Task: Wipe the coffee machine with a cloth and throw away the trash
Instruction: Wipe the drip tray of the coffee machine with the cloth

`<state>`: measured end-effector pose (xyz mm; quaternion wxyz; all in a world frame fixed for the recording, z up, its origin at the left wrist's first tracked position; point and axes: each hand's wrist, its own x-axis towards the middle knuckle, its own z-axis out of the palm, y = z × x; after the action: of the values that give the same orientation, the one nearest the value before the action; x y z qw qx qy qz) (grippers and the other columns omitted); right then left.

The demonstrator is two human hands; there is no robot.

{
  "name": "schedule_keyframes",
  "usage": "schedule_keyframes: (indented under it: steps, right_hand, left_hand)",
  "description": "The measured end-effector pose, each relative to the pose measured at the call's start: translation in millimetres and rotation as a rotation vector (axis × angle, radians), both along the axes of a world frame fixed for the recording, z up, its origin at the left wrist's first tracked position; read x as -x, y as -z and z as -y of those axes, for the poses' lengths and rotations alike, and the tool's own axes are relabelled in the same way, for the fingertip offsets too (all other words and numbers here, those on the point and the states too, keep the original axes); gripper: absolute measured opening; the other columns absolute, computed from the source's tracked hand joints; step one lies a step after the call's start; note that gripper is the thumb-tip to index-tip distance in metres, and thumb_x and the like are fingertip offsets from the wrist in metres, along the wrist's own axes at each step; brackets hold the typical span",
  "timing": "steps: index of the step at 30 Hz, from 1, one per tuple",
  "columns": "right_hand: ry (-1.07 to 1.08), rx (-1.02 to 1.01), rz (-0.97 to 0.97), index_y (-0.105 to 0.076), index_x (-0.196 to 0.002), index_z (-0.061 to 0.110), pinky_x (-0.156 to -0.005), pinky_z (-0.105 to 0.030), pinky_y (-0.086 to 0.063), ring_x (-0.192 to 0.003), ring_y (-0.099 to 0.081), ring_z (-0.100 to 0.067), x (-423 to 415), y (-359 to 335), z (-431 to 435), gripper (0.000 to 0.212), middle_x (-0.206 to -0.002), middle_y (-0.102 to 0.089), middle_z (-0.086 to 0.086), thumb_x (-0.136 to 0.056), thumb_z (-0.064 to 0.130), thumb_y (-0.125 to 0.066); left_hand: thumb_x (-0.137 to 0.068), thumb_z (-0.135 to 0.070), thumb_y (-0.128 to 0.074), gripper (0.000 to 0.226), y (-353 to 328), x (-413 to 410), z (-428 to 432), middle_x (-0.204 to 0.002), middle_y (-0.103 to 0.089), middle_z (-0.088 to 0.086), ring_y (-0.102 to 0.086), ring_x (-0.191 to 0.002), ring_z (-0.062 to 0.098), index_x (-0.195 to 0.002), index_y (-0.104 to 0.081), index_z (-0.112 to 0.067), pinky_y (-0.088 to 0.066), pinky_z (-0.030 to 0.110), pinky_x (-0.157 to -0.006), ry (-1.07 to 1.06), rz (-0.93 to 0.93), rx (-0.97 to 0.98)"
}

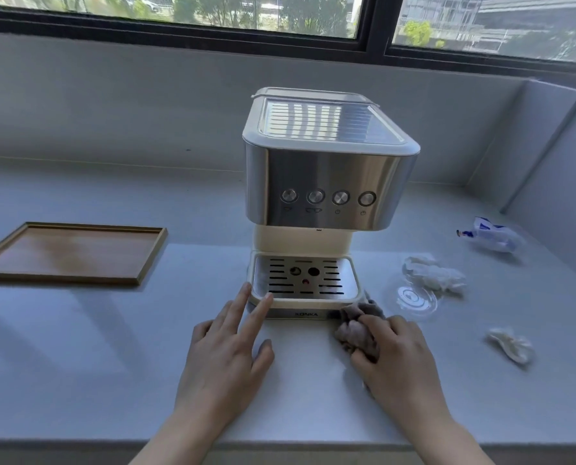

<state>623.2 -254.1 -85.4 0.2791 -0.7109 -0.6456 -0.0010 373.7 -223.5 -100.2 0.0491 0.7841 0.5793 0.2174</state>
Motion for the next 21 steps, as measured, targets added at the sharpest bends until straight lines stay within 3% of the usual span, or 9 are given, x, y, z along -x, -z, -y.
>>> schedule_keyframes:
  steps: [4, 7, 9, 11, 13, 15, 18, 21]
  right_hand:
    - [-0.075, -0.066, -0.012, -0.068, -0.096, 0.026, -0.067, -0.032, -0.047, -0.079, -0.054, -0.028, 38.5, 4.6, 15.0, 0.036, -0.085, -0.059, -0.004, -0.061, 0.025, -0.076]
    - [-0.231, 0.01, -0.024, -0.065, -0.108, 0.034, -0.073, -0.031, -0.05, -0.085, -0.055, -0.024, 72.8, 0.2, 16.2, 0.044, -0.085, -0.056, 0.001, -0.064, 0.036, -0.059]
    - [-0.25, 0.107, -0.086, -0.064, -0.111, 0.037, -0.077, -0.028, -0.046, -0.092, -0.055, -0.02, 79.1, -11.2, 7.7, 0.042, -0.089, -0.055, 0.005, -0.069, 0.037, -0.058]
    - [-0.269, 0.219, -0.226, -0.063, -0.107, 0.039, -0.074, -0.026, -0.045, -0.091, -0.055, -0.012, 80.2, -24.2, 3.9, 0.038, -0.088, -0.057, 0.014, -0.07, 0.034, -0.061]
    - [-0.339, 0.25, -0.357, -0.064, -0.101, 0.039, -0.069, -0.028, -0.05, -0.079, -0.058, -0.005, 84.3, -36.9, 5.3, 0.037, -0.084, -0.062, 0.023, -0.067, 0.026, -0.06]
    - [-0.433, 0.291, -0.383, -0.064, -0.1, 0.038, -0.068, -0.032, -0.054, -0.074, -0.06, -0.003, 95.7, -51.2, 10.1, 0.039, -0.088, -0.062, 0.033, -0.064, 0.023, -0.058]
    - [-0.542, 0.32, -0.383, -0.064, -0.1, 0.045, -0.065, -0.031, -0.054, -0.076, -0.062, -0.003, 118.2, -74.3, 15.6, 0.045, -0.084, -0.065, 0.016, -0.063, 0.019, -0.059]
    - [-0.645, 0.299, -0.364, -0.066, -0.102, 0.04, -0.065, -0.033, -0.053, -0.076, -0.065, -0.008, 145.2, -97.6, 10.5, 0.045, -0.085, -0.066, 0.009, -0.065, 0.014, -0.065]
  left_hand:
    - [-0.09, -0.054, -0.022, 0.066, 0.6, 0.7, -0.8, -0.165, 0.008, -0.012, -0.021, -0.148, 0.012, -0.149, 0.009, -0.052, -0.02, 0.035, -0.114, -0.021, -0.037, 0.051]
    - [-0.093, -0.053, -0.026, 0.067, -1.4, 1.2, -1.8, -0.164, 0.011, -0.014, -0.01, -0.151, 0.012, -0.145, 0.016, -0.057, -0.006, 0.045, -0.121, -0.02, -0.044, 0.124]
    - [-0.096, -0.047, -0.034, 0.069, -5.3, 8.1, 1.1, -0.165, 0.002, -0.011, -0.009, -0.151, 0.011, -0.147, 0.01, -0.055, -0.001, 0.042, -0.123, -0.007, 0.017, 0.182]
    - [-0.097, -0.04, -0.044, 0.066, -10.5, 24.2, 8.7, -0.164, -0.016, -0.007, -0.018, -0.149, 0.01, -0.153, -0.008, -0.044, -0.009, 0.033, -0.123, -0.029, 0.164, 0.263]
    - [-0.094, -0.035, -0.055, 0.065, -18.9, 44.9, 21.0, -0.156, -0.036, -0.006, -0.035, -0.14, 0.008, -0.152, -0.024, -0.035, -0.028, 0.03, -0.116, -0.082, 0.333, 0.333]
    - [-0.084, -0.037, -0.066, 0.076, -35.5, 65.0, 34.6, -0.147, -0.044, -0.011, -0.044, -0.131, 0.005, -0.149, -0.026, -0.041, -0.039, 0.031, -0.108, -0.082, 0.418, 0.401]
    - [-0.068, -0.049, -0.073, 0.097, -66.2, 87.9, 54.2, -0.141, -0.037, -0.025, -0.045, -0.126, -0.001, -0.146, -0.016, -0.058, -0.043, 0.029, -0.103, 0.007, 0.471, 0.47]
    - [-0.069, -0.049, -0.081, 0.094, -95.1, 102.3, 66.0, -0.138, -0.034, -0.033, -0.046, -0.12, -0.01, -0.142, -0.023, -0.059, -0.044, 0.016, -0.097, 0.083, 0.513, 0.465]
